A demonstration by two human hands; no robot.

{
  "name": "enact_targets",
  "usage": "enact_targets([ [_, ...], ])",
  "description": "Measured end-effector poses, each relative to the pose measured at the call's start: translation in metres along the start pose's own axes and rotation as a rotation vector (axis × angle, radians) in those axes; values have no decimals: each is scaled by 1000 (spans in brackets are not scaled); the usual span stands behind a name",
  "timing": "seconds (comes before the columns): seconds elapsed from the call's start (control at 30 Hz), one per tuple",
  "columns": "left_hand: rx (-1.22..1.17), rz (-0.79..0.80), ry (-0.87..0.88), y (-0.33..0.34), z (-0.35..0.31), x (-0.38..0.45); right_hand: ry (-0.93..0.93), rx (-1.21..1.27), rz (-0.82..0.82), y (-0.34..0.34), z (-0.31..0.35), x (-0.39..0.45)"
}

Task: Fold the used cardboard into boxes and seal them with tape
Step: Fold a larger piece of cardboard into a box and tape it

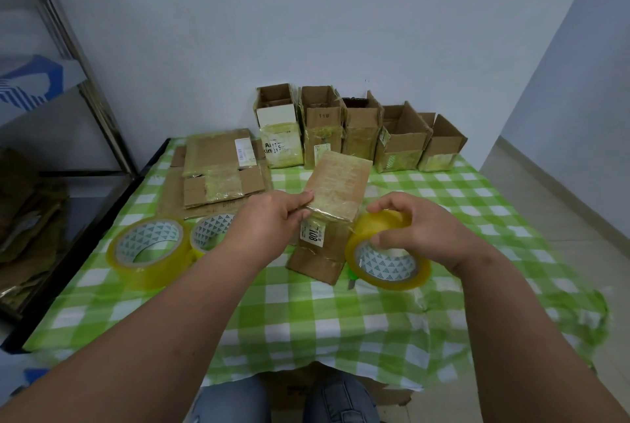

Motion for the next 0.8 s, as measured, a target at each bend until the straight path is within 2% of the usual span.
enact_targets([
  [0.2,-58,42,-108,-5,-1,7,1,278,-40,4,-7,-9],
  [0.3,-22,119,-137,-5,-9,14,-25,382,-39,12,-1,-10],
  [0.43,-37,196,-176,0,-19,17,-68,642,8,31,12,-13],
  [0.53,-31,232,-219,2,-14,20,-71,757,-33,49,8,-13],
  [0.67,103,263,-152,3,-11,27,-56,853,-107,71,-4,-19],
  [0.8,242,260,-53,4,-11,30,-82,816,-170,86,-9,-22],
])
Point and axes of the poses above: each hand's wrist, its own x-axis towards the middle knuckle, its own y-axis out of the palm, z = x × y, the point moved 7 cm from there along x, towards the middle knuckle, and after that the axes turned 5 degrees about -y, right-handed, at the moved point
